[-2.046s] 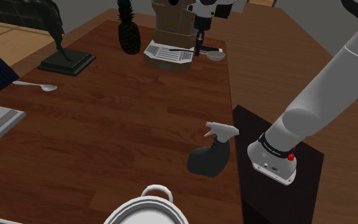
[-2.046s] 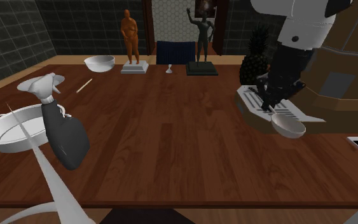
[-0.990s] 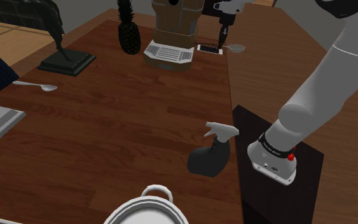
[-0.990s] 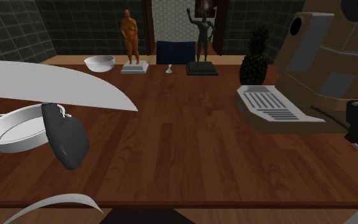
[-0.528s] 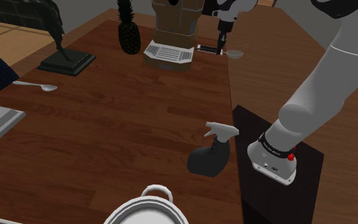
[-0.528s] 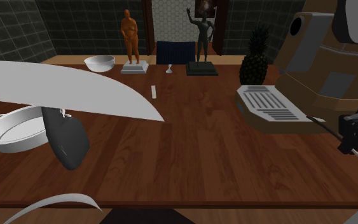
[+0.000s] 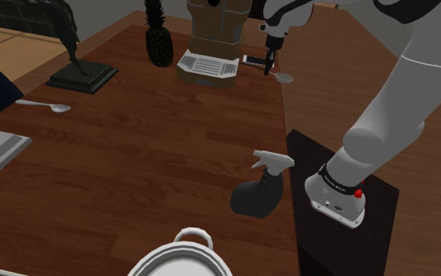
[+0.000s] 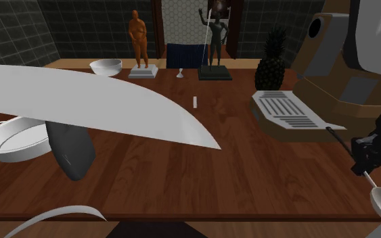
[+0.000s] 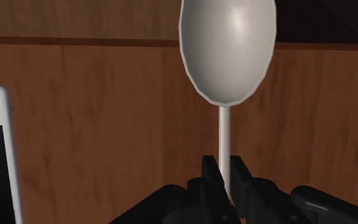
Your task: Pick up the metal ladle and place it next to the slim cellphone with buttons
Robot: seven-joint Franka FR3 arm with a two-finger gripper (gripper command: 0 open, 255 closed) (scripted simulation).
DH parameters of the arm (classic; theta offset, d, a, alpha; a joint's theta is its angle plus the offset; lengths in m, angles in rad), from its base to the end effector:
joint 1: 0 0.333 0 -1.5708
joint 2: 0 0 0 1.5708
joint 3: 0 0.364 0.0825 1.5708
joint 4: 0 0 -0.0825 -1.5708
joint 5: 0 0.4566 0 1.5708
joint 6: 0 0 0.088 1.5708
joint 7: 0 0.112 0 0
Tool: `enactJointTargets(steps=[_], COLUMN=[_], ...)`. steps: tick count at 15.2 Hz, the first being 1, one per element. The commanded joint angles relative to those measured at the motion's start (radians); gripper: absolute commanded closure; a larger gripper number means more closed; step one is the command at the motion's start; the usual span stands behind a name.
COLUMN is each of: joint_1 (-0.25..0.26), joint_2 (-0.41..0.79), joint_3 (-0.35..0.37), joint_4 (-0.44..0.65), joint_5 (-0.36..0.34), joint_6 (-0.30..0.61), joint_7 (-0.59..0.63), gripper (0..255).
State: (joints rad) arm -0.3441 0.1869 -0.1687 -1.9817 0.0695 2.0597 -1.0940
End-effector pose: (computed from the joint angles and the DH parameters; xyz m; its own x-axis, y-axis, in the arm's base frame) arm 0.5679 -0.3118 0.3673 0.8534 0.5207 -0.0252 0.5156 -0.8502 -0.1063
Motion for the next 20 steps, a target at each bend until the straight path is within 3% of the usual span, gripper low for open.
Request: enactJointTargets(steps=[1, 10, 11, 16, 20], joint_1=[0.0, 0.001, 0.001, 0.001, 0.0], joint_2=[0.008, 0.015, 0.018, 0.014, -0.025], joint_3=[0.001, 0.001, 0.001, 0.001, -0.003], joint_4=[-0.02, -0.025, -0.018, -0.025, 0.057], joint_5=[0.002, 0.004, 0.005, 0.004, -0.007], joint_6=[0.028, 0.039, 0.035, 0.039, -0.082], joint_7=[-0.002, -0.003, -0.003, -0.003, 0.005], gripper=[255, 255, 0, 0, 0])
